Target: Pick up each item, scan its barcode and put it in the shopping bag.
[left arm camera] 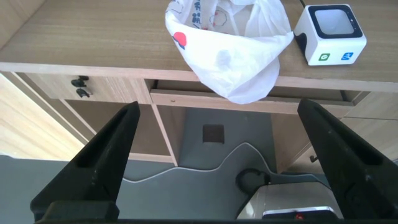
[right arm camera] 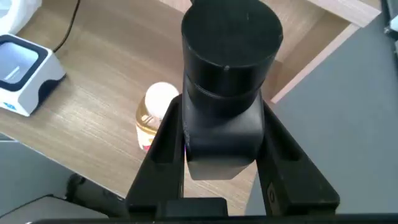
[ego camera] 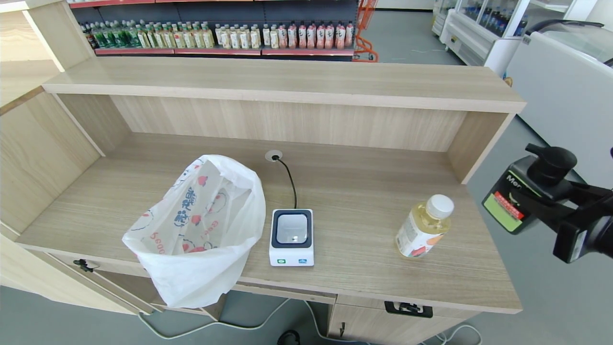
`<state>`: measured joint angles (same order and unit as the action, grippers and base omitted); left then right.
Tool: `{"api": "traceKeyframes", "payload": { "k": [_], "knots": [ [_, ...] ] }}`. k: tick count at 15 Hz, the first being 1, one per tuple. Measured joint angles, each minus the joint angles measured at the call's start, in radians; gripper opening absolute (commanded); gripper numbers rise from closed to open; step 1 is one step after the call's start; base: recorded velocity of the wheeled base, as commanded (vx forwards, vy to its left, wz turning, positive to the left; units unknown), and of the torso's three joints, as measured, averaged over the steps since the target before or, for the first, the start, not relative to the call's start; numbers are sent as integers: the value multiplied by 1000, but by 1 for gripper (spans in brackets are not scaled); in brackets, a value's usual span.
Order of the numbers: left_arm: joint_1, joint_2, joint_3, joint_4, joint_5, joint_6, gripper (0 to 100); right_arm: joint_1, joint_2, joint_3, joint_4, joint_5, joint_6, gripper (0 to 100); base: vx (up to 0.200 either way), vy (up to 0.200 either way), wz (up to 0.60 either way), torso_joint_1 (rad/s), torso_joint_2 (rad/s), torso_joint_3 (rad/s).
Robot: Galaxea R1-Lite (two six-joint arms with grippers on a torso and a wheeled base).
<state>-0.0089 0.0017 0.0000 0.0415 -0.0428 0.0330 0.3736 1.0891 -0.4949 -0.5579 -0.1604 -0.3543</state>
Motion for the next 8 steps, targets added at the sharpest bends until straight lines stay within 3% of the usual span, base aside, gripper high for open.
{"api": "traceKeyframes", "payload": {
  "k": [4,8],
  "knots": [
    [-1,0,0,0,0,0,100,-28,-32,-18,-22,-3,55,0,0,0,0,0,0,0],
    [0,0,0,0,0,0,100,71,-17,-102,12,178,429,0,0,0,0,0,0,0]
  ]
}}
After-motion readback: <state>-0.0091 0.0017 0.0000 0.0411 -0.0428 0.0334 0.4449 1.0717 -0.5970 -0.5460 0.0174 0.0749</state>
